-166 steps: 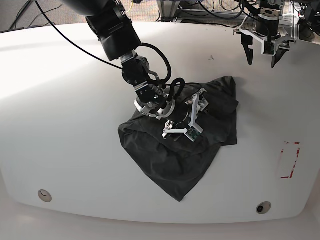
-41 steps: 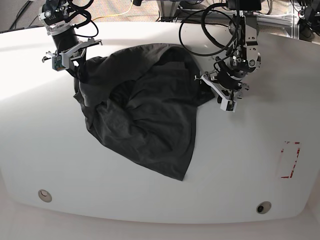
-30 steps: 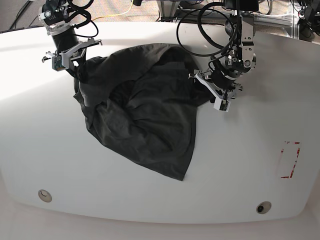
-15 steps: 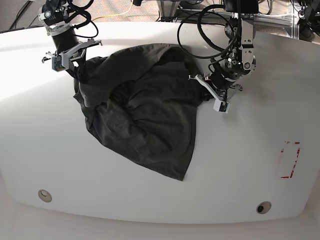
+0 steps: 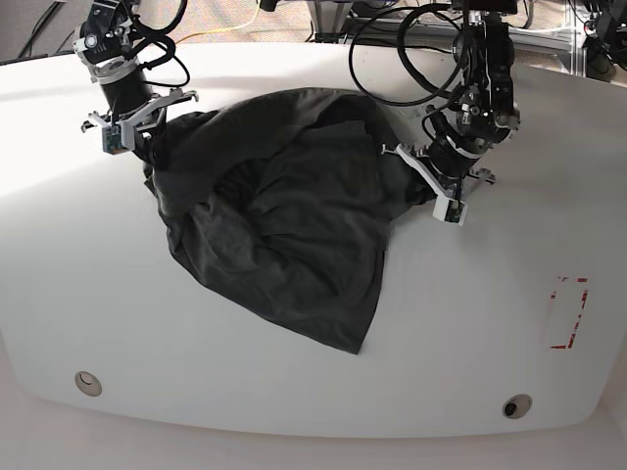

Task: Layout the t-shirt on the table in an organized manner, then fold the t-shirt properly
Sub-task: 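Grasp the shirt edge opposite the right gripper with the left gripper, then pull the shirt edge with the left gripper, then release it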

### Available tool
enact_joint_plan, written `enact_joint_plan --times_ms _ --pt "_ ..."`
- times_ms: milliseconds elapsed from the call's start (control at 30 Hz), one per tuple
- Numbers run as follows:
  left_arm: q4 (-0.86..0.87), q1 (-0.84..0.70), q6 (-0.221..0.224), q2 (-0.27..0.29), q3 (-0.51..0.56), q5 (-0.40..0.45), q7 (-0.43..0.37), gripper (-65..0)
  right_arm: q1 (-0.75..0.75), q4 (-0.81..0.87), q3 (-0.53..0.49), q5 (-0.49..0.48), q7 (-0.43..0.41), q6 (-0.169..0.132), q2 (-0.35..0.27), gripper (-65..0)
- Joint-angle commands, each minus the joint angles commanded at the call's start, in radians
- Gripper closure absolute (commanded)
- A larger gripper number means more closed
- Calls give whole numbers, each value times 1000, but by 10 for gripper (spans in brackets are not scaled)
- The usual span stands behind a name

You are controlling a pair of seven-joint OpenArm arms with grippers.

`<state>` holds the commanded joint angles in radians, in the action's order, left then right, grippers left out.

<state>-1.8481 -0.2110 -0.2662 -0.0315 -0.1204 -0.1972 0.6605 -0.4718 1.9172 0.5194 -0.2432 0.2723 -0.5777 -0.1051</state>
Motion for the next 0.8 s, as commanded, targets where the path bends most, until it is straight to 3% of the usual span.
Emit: enact_joint_plan --times_ms 200,467,733,800 --pt "-48 -28 -5 -41 -143 -3 60 0 68 -43 43 0 2 -6 -2 0" --pt "-77 -110 -5 -49 -285 -3 86 0 124 -63 94 2 58 -8 -9 -2" --pt "-80 -242 -8 -46 -327 -5 87 0 107 -55 120 0 95 -8 0 -2" --pt "-80 -275 -26 -43 -327 -5 87 0 81 -55 118 0 94 -8 0 -2"
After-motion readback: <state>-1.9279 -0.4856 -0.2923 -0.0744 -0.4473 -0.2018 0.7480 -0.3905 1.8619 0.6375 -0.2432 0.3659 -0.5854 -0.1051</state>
